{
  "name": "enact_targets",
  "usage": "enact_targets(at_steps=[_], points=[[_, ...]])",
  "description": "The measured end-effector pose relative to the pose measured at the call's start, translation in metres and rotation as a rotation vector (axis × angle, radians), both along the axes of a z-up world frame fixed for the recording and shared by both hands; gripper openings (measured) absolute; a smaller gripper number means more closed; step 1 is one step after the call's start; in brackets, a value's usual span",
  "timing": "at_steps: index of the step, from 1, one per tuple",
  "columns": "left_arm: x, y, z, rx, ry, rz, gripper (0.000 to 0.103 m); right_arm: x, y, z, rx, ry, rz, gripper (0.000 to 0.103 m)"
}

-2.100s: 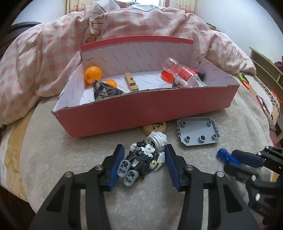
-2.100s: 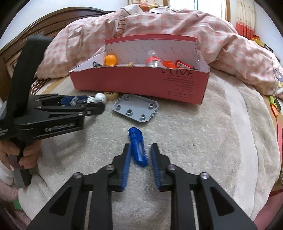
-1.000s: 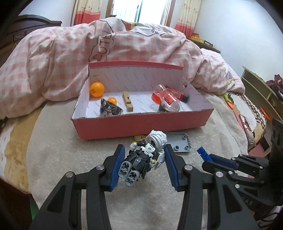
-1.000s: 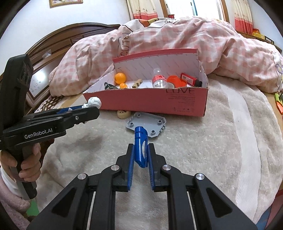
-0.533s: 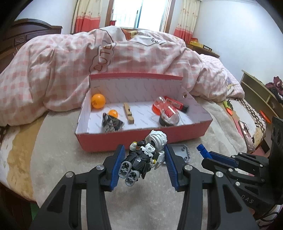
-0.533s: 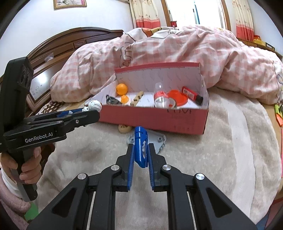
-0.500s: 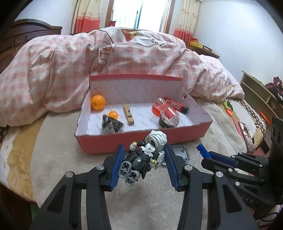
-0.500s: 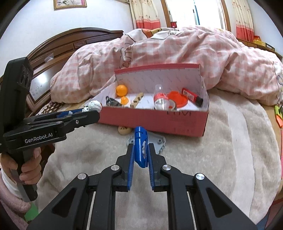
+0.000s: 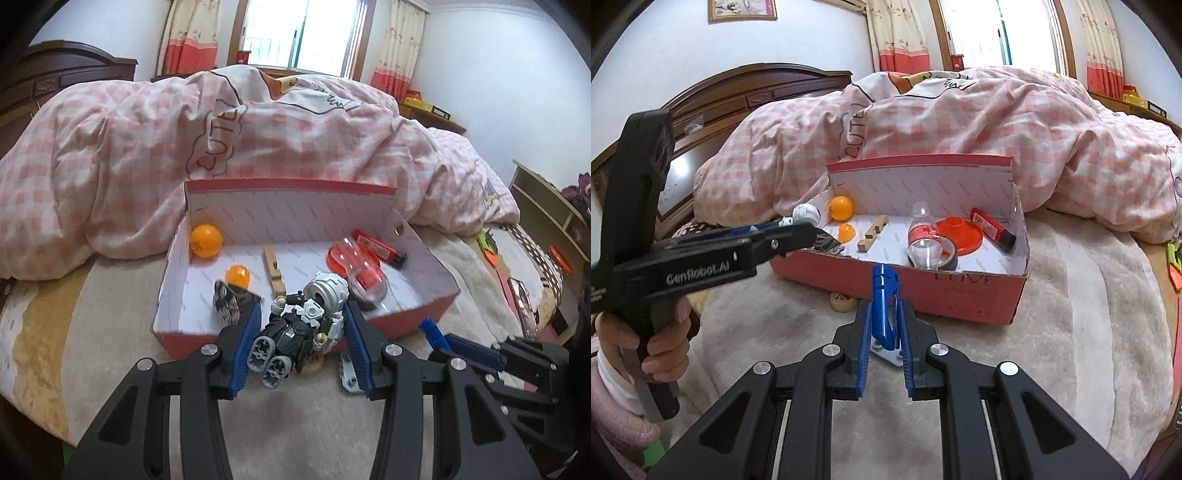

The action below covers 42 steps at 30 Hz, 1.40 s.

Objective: Organize objects
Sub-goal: 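Lift and carry the robot figure and blue clip over the shoebox with both tools, then open both tools to drop the robot figure and blue clip into the shoebox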

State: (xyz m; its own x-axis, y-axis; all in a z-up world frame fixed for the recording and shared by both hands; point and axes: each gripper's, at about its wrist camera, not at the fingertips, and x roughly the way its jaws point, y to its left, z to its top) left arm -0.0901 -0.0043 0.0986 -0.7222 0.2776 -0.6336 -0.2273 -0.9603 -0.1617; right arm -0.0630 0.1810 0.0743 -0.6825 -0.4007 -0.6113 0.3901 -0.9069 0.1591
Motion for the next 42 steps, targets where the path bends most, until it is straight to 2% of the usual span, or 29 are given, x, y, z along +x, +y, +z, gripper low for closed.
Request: enact_targets(at_steps=[8, 21, 25, 35, 42], points=[[-0.036, 0.002, -0.008, 0.008, -0.023, 0.034, 0.045, -0.009, 0.002, 0.002, -0.001, 0.008, -0.017, 0.016], [-0.082, 0.000, -0.020, -0.060, -0.041, 0.114, 0.045, -0.017, 0.001, 0.004, 0.014, 0.018, -0.020, 0.016], [-0.094, -0.004, -0.026, -0.057, -0.069, 0.138, 0.045, -0.024, 0.003, 0.009, 0.017, 0.033, -0.027, 0.016], [-0.108, -0.009, -0.047, -0.059, -0.146, 0.169, 0.045, -0.069, -0.001, 0.011, 0.040, 0.038, -0.056, 0.016], [-0.111, -0.008, -0.051, -0.063, -0.160, 0.169, 0.045, -0.103, -0.003, 0.005, 0.058, 0.010, -0.085, 0.016]])
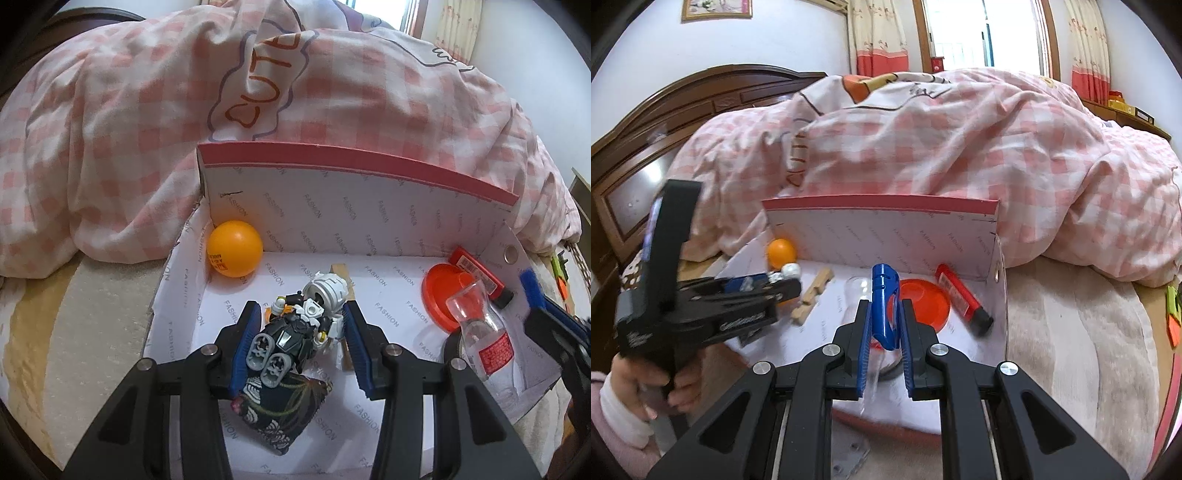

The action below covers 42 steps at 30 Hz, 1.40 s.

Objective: Organize objects
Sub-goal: 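Open both tools to drop the robot figure and blue clip into the shoebox, then withdraw both tools and move the right tool to the grey plate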

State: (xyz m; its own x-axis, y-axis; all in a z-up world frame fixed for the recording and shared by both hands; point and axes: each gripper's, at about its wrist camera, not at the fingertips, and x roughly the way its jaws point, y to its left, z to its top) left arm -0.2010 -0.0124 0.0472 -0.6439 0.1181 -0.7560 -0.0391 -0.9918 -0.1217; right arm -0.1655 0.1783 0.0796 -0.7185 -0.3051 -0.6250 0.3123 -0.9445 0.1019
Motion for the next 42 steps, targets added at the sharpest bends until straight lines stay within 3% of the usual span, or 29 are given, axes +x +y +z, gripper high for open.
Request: enact_targets(at_steps=[9, 10, 12, 19, 27, 32, 33, 42], points=[[-0.004, 0.001, -0.004, -0.005, -0.030, 0.000, 0.047, -0.025, -0.001, -0.011, -0.004, -0.043, -0.014, 0.017], [-0.004, 0.002, -0.004, -0.003, -0.034, -0.003, 0.048, -0.026, 0.000, -0.012, -0.012, -0.047, -0.011, 0.019], [-0.004, 0.003, -0.003, 0.000, -0.035, -0.011, 0.053, -0.025, -0.001, -0.013, -0.003, -0.047, -0.018, 0.037], [0.006, 0.005, 0.007, 0.006, 0.003, -0.031, 0.062, -0.016, -0.003, -0.009, 0.034, -0.018, -0.025, 0.042], [0.038, 0.001, 0.026, -0.005, 0.054, -0.037, 0.065, 0.007, 0.001, 0.002, 0.018, 0.019, -0.024, 0.052], [0.065, 0.007, 0.032, -0.007, 0.073, -0.042, 0.065, 0.027, 0.001, 0.009, -0.002, 0.032, -0.018, 0.052], [0.052, 0.002, 0.034, -0.005, 0.075, -0.044, 0.065, 0.032, 0.001, 0.010, -0.008, 0.033, -0.015, 0.052], [0.105, -0.009, 0.049, 0.004, 0.100, -0.060, 0.065, 0.076, 0.002, 0.010, -0.025, 0.030, 0.002, 0.052]])
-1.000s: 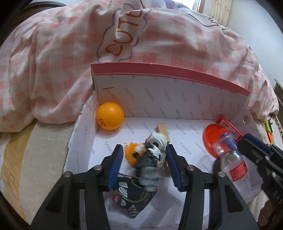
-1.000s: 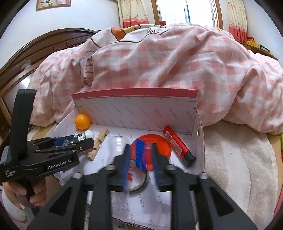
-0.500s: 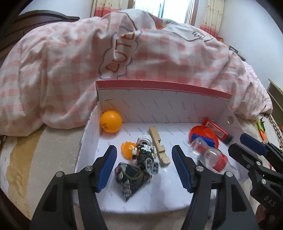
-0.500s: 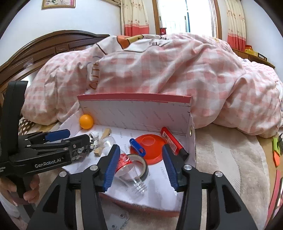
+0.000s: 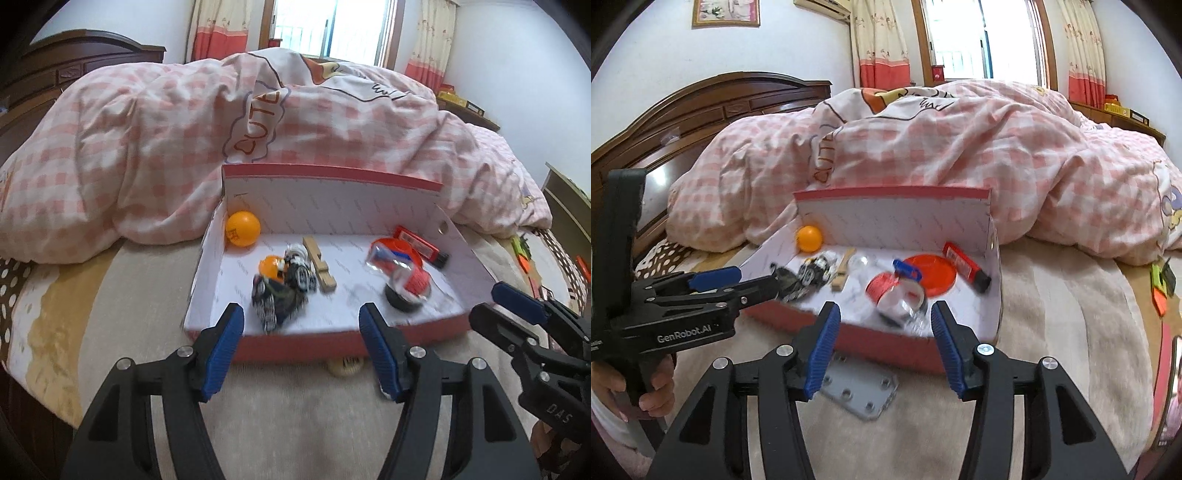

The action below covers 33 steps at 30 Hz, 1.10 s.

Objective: Organize objects
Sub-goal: 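Withdraw both tools and move the right tool to the grey plate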

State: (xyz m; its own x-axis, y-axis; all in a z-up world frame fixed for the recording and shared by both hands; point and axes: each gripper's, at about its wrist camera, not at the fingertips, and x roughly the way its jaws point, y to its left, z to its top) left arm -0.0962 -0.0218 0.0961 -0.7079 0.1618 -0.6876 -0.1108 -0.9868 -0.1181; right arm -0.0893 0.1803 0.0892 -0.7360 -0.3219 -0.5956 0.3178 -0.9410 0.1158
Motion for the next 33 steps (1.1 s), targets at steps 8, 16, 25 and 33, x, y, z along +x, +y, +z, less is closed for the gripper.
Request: enact_targets(at_steps=[8, 16, 25, 33], points=[[0.032, -0.001, -0.004, -0.001, 0.002, -0.013, 0.065, 0.019, -0.002, -0.020, -0.005, -0.071, 0.005, 0.054], [0.037, -0.003, -0.031, -0.042, -0.069, -0.008, 0.065, 0.018, -0.027, -0.050, 0.075, -0.119, 0.056, 0.067], [0.033, -0.011, -0.044, -0.024, -0.105, 0.022, 0.065, 0.000, -0.043, -0.065, 0.157, -0.147, 0.073, 0.073], [0.032, -0.011, -0.045, -0.016, -0.108, 0.022, 0.065, -0.010, -0.052, -0.072, 0.204, -0.179, 0.022, 0.073]])
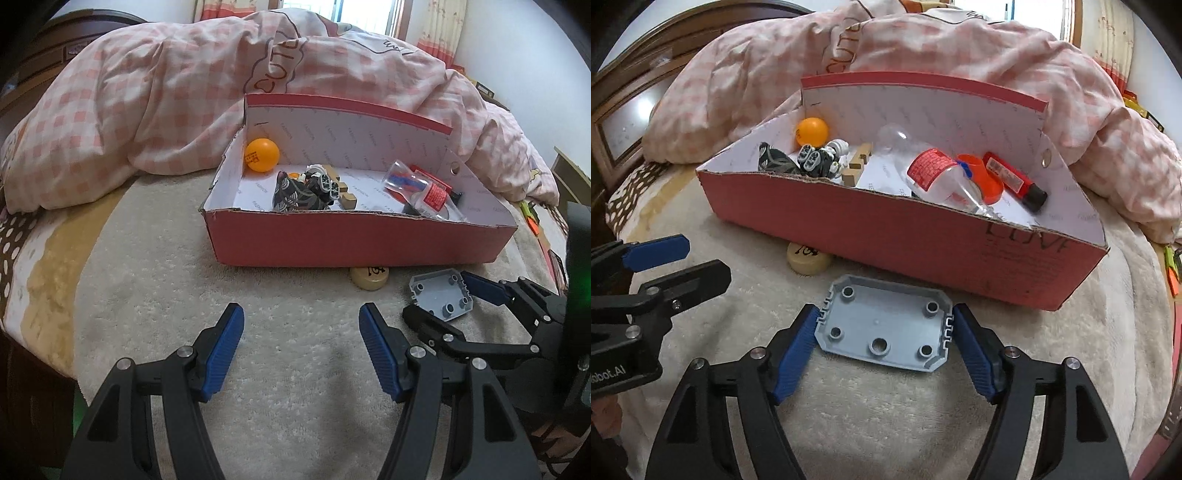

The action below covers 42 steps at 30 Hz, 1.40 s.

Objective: Organize objects
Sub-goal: 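Withdraw both tools and move the right tool to the grey plate, then grasp the grey plate with the right tool while the left grasps the wooden token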

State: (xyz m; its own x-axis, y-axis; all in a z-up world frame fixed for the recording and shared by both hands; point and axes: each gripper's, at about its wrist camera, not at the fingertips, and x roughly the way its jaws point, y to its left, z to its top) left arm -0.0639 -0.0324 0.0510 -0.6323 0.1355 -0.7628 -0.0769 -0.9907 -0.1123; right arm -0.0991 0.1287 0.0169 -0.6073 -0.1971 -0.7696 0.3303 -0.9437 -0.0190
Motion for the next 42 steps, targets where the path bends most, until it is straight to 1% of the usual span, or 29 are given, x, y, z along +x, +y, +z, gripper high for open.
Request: enact_targets(at_steps=[4, 8, 11, 18, 21, 23, 25, 28, 29, 32, 38, 42], points=[[-0.003, 0.004, -0.002, 0.025, -0.011, -0.004, 0.065, 0.004, 0.013, 0.004, -0.039, -0.011, -0.037, 0.073], [-0.011, 0.017, -0.006, 0.067, -0.026, -0.027, 0.065, 0.014, 0.026, 0.008, -0.034, -0.007, -0.047, 0.073], [-0.019, 0.030, -0.011, 0.074, -0.031, -0.038, 0.065, 0.020, 0.036, 0.009, -0.040, -0.011, -0.056, 0.073], [-0.040, 0.049, -0.017, 0.028, -0.025, -0.007, 0.065, 0.021, 0.050, 0.008, -0.092, -0.020, -0.073, 0.073], [-0.045, 0.058, -0.019, -0.021, -0.028, 0.009, 0.065, 0.021, 0.050, 0.008, -0.106, -0.019, -0.072, 0.073], [-0.047, 0.067, -0.020, -0.080, -0.026, 0.019, 0.061, 0.021, 0.051, 0.008, -0.116, -0.019, -0.072, 0.073], [-0.048, 0.070, -0.020, -0.100, -0.022, 0.023, 0.056, 0.022, 0.053, 0.008, -0.125, -0.020, -0.072, 0.073], [-0.048, 0.069, -0.018, -0.094, -0.021, 0.020, 0.038, 0.023, 0.055, 0.009, -0.140, -0.021, -0.074, 0.073], [-0.047, 0.069, -0.018, -0.094, -0.018, 0.015, 0.030, 0.023, 0.056, 0.009, -0.142, -0.020, -0.075, 0.073], [-0.045, 0.069, -0.017, -0.083, -0.016, 0.001, 0.030, 0.025, 0.057, 0.012, -0.149, -0.014, -0.076, 0.073], [-0.030, 0.059, -0.010, -0.021, -0.015, -0.024, 0.030, 0.029, 0.058, 0.019, -0.155, 0.003, -0.070, 0.073], [-0.012, 0.057, -0.007, -0.019, 0.005, -0.040, 0.030, 0.031, 0.055, 0.024, -0.162, 0.014, -0.056, 0.073]])
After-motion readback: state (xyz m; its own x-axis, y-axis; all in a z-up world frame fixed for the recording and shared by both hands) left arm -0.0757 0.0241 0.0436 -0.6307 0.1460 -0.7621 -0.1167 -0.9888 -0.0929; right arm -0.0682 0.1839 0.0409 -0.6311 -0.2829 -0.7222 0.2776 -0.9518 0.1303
